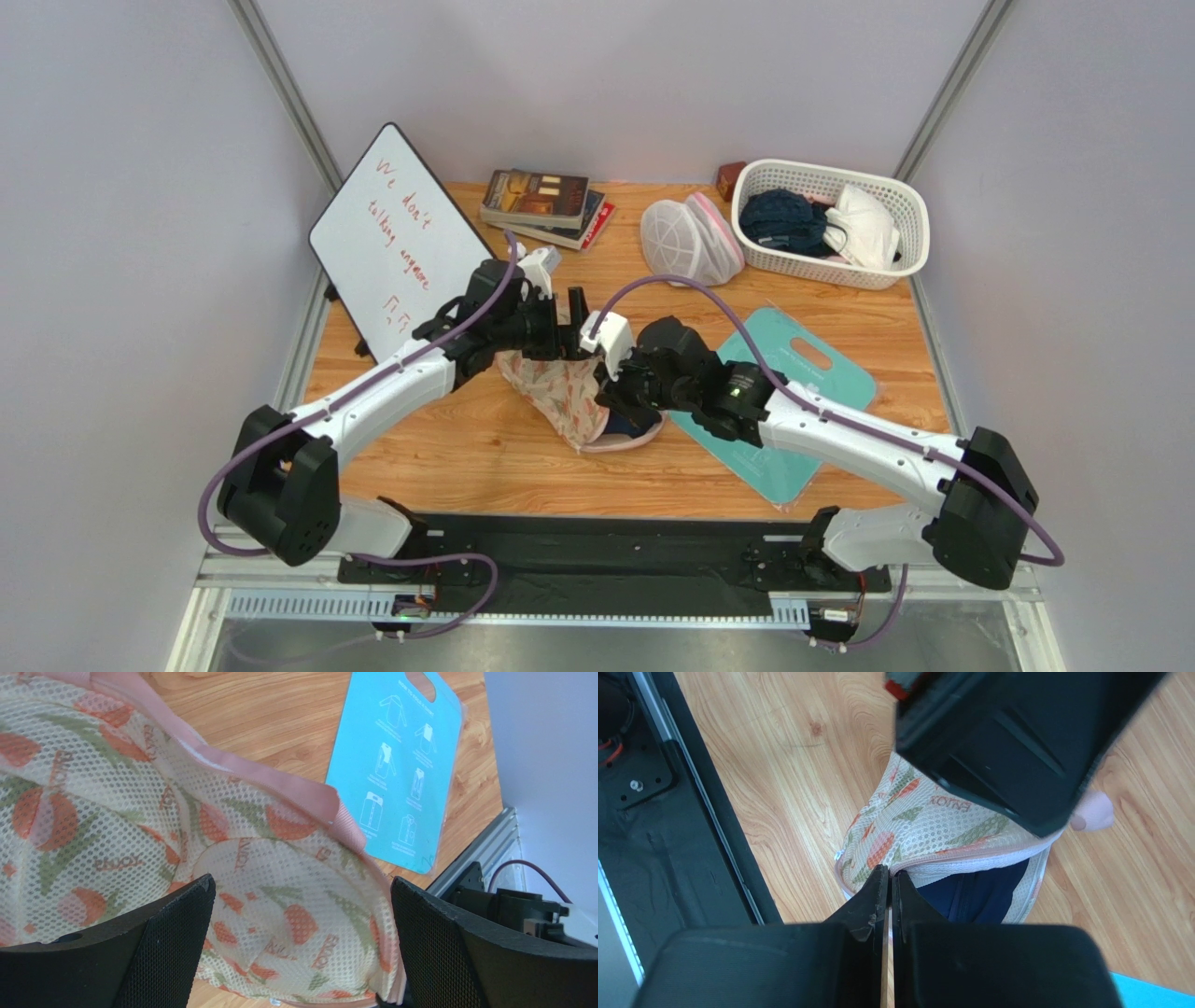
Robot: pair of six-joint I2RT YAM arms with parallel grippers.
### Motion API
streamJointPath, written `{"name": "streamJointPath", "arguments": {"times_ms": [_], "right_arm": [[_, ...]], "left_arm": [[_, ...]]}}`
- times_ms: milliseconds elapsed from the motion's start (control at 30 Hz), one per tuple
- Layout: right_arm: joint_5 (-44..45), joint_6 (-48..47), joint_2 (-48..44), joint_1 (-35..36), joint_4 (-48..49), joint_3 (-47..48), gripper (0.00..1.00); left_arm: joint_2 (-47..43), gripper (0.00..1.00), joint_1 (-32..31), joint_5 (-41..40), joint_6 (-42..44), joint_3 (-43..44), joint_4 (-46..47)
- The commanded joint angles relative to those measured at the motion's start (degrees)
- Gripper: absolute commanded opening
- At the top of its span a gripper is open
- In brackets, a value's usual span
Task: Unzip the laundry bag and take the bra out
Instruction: Open the laundry bag at the center of the board.
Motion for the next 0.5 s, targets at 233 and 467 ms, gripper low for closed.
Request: {"name": "streamJointPath", "arguments": {"times_ms": [233,467], "right_arm": [[7.0,-6.6,6.1,6.9,-6.0,7.7,0.00],[8.3,-6.5,7.2,8.9,-5.7,8.0,0.00]], "left_arm": [[1.3,0.97,-0.1,2.8,6.0,5.1,-9.9],[3.0,0.95,-1.2,1.6,10.1,6.2,-15.0]]}}
